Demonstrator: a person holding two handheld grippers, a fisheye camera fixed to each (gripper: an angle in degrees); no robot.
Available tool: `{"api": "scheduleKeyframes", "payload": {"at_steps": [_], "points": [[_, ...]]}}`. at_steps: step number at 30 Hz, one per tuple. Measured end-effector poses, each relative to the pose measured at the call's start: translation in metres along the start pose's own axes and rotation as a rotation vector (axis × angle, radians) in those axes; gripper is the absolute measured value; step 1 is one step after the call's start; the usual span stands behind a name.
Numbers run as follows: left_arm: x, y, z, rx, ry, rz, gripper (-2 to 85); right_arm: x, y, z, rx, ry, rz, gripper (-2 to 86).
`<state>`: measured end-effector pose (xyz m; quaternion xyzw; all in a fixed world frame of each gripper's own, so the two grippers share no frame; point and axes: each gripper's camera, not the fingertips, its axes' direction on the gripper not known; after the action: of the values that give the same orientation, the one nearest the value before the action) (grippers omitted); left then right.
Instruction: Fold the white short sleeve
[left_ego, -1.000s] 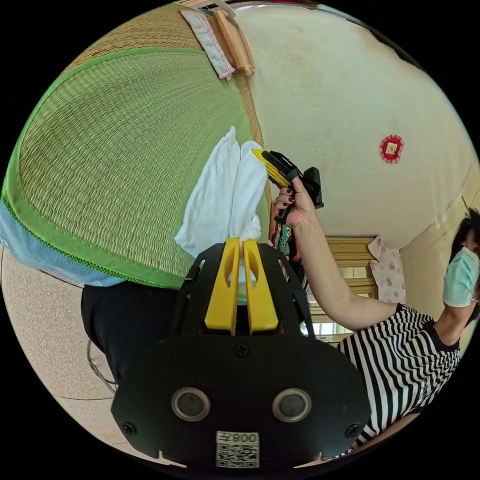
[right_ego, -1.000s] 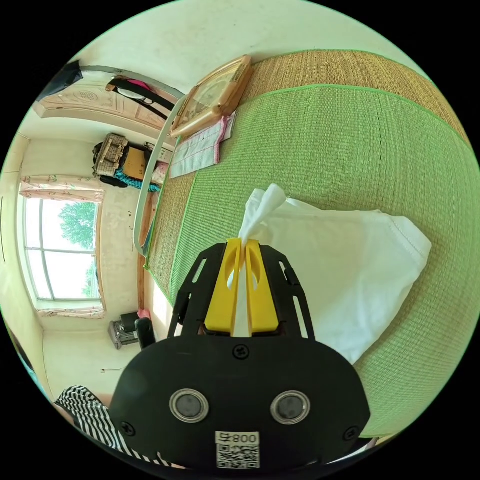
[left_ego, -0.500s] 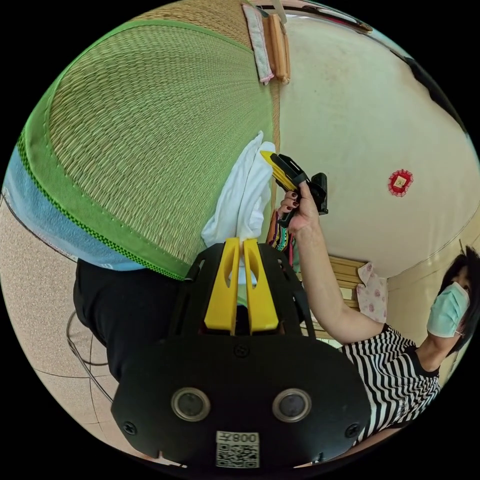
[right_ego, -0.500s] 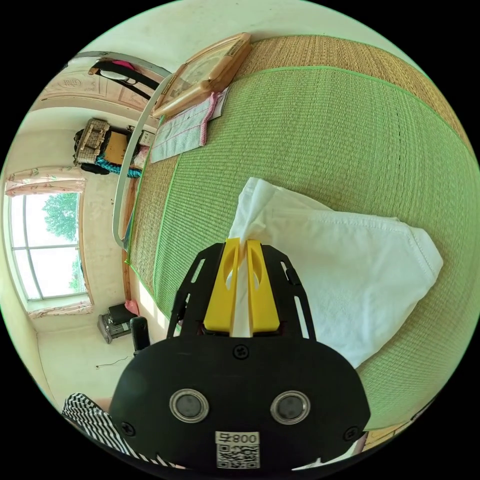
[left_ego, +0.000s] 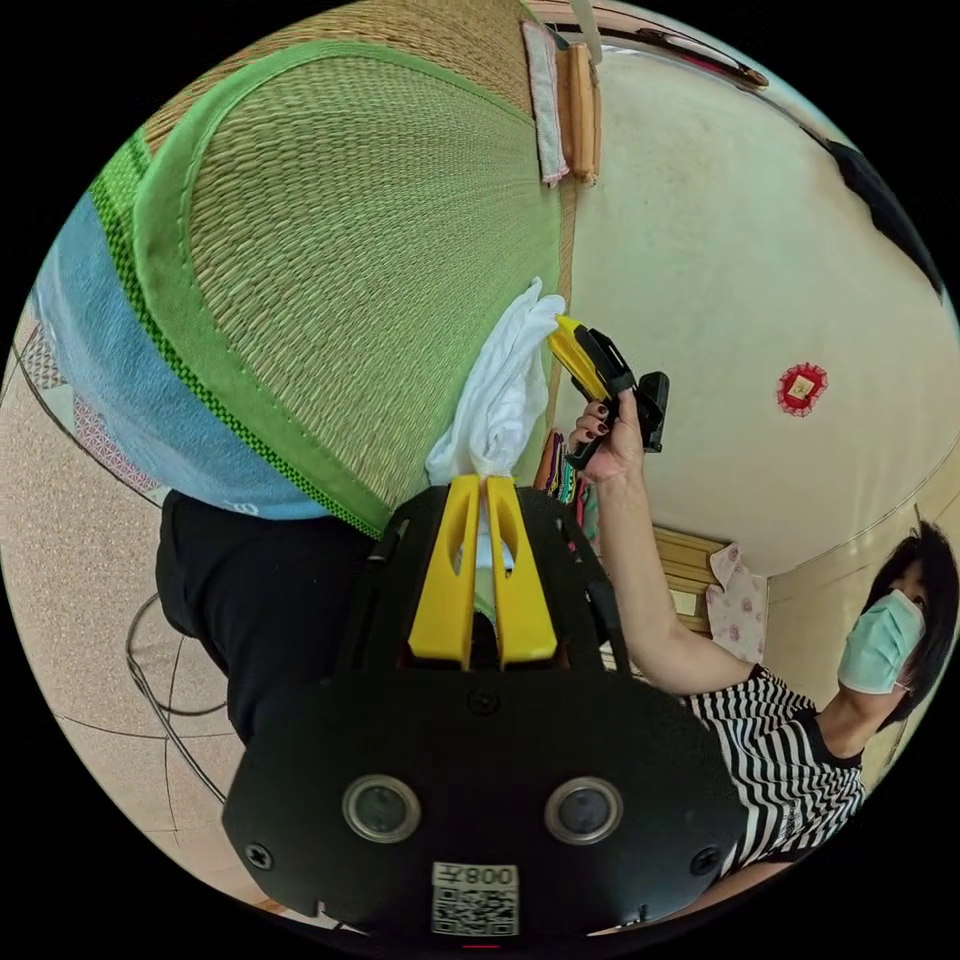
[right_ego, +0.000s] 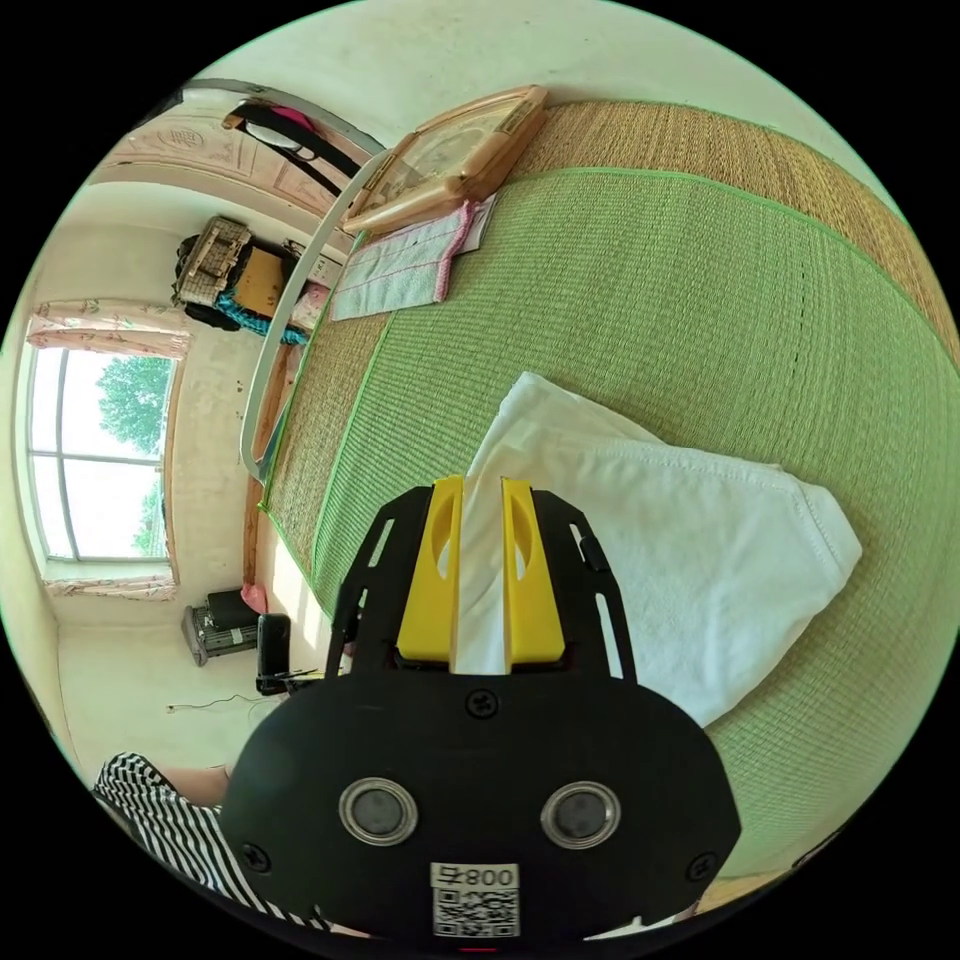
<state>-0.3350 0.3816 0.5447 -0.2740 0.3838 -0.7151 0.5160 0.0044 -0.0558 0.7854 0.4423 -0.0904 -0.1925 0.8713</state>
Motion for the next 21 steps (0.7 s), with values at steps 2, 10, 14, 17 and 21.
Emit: {"api": "scheduleKeyframes", "payload": {"at_steps": [2, 10, 14, 17, 21], "points": [[0.002, 0.004, -0.007, 0.01, -0.022, 0.006, 0.7, -0.001, 0.002, 0.004, -0.006, -0.007, 0.004, 6.7], [0.03, 0.019, -0.019, 0.046, -0.101, 0.117, 0.1, -0.014, 0.002, 0.04, -0.047, -0.003, 0.009, 4.2], [0.05, 0.019, -0.003, 0.002, -0.202, 0.2, 0.1, -0.015, 0.003, 0.06, -0.085, -0.031, 0.032, 5.4], [0.062, 0.016, 0.009, -0.04, -0.299, 0.255, 0.1, -0.024, 0.016, 0.056, -0.055, -0.04, 0.0, 7.1], [0.074, 0.017, 0.019, -0.069, -0.382, 0.303, 0.1, -0.045, 0.066, 0.036, -0.024, -0.022, -0.126, 8.9]]}}
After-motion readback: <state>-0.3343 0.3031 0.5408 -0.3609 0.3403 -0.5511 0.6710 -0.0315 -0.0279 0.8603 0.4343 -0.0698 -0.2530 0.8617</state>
